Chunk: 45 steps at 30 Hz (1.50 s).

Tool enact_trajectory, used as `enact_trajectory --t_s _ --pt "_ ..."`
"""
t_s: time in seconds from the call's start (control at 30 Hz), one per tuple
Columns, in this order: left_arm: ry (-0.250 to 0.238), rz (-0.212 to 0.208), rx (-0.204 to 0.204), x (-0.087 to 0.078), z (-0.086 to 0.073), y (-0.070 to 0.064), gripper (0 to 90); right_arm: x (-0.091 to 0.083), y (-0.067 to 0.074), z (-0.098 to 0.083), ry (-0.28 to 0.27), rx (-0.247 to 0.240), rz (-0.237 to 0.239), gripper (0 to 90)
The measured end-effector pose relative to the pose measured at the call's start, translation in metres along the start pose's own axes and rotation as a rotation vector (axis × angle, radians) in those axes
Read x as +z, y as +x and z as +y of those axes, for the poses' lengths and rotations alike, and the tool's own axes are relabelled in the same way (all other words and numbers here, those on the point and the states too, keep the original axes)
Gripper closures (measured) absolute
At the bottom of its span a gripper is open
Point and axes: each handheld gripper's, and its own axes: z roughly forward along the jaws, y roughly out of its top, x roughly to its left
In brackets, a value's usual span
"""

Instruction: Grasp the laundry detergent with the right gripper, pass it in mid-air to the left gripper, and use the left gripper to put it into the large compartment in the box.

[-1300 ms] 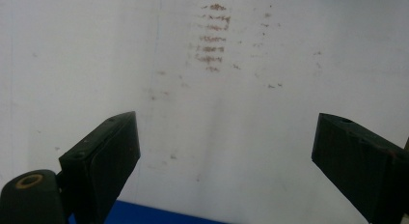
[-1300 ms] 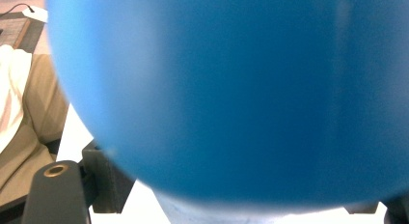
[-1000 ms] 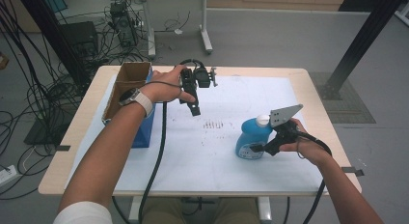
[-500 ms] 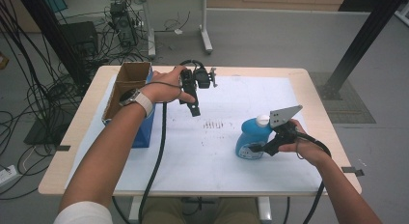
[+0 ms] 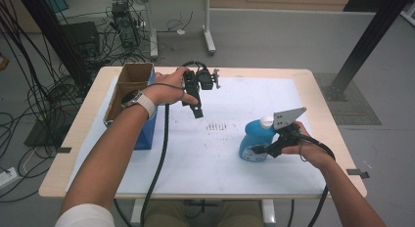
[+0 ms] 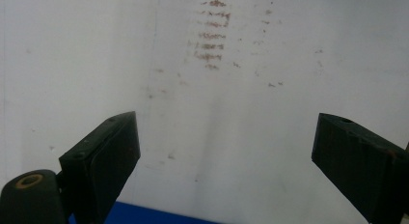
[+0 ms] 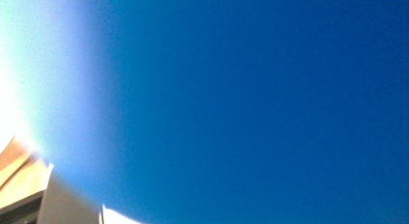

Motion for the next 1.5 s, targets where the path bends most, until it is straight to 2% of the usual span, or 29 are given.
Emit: enact_trajectory --t_s 0.77,1.5 --pt "0.0 0.0 -0.003 0.0005 -0.0016 -0.0002 10.4 0.0018 -0.0002 -0.0019 -0.013 0.004 0.011 31.1" --pt "-0.004 -0.004 -0.007 0.0021 -0.003 0.0001 10.4 0.0029 0.0004 -0.0039 -0.037 0.0 0.036 41.9"
